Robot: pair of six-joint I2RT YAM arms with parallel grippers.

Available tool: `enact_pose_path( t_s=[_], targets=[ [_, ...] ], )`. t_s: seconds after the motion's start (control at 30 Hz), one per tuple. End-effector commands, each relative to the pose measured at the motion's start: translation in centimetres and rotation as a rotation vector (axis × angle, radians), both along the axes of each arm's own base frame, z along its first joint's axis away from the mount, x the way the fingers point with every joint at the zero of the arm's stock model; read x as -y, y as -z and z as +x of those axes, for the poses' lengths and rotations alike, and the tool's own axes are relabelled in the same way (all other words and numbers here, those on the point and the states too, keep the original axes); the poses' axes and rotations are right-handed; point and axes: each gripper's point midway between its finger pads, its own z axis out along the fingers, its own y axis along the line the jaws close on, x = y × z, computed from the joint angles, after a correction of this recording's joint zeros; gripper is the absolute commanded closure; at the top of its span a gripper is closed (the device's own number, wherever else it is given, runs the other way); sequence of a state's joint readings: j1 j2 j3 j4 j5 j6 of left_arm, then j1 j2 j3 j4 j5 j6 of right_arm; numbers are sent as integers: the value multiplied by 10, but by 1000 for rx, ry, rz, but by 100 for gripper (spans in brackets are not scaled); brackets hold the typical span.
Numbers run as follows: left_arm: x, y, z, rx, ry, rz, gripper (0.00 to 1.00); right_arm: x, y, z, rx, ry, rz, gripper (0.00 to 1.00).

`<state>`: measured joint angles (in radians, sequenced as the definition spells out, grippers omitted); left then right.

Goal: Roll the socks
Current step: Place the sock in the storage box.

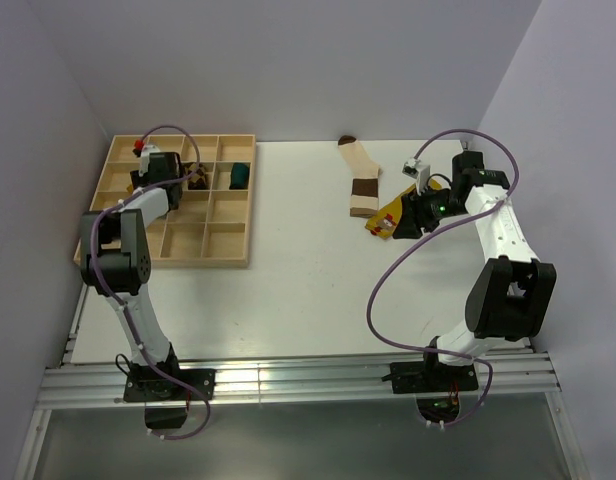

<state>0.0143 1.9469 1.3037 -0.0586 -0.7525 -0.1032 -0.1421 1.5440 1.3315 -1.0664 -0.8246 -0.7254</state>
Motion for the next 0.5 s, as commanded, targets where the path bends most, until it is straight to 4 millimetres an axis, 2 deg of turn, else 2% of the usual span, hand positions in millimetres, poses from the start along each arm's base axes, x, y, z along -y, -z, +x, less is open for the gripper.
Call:
enact_pose_path(
  t_s=[0.0, 0.03, 0.27, 0.47],
  targets=[
    [3, 18, 9, -22, 23, -91, 100, -1, -1, -2, 0, -7, 18, 41],
    [6, 28, 9, -43, 28, -118, 100, -1, 0, -2, -3, -7, 17, 41],
    [29, 66, 8, -91, 47, -299, 100, -1, 1, -1, -6, -6, 21, 41],
    [56, 79, 14, -104, 120, -468, 100, 0, 5, -3, -8, -2, 12, 41]
  ],
)
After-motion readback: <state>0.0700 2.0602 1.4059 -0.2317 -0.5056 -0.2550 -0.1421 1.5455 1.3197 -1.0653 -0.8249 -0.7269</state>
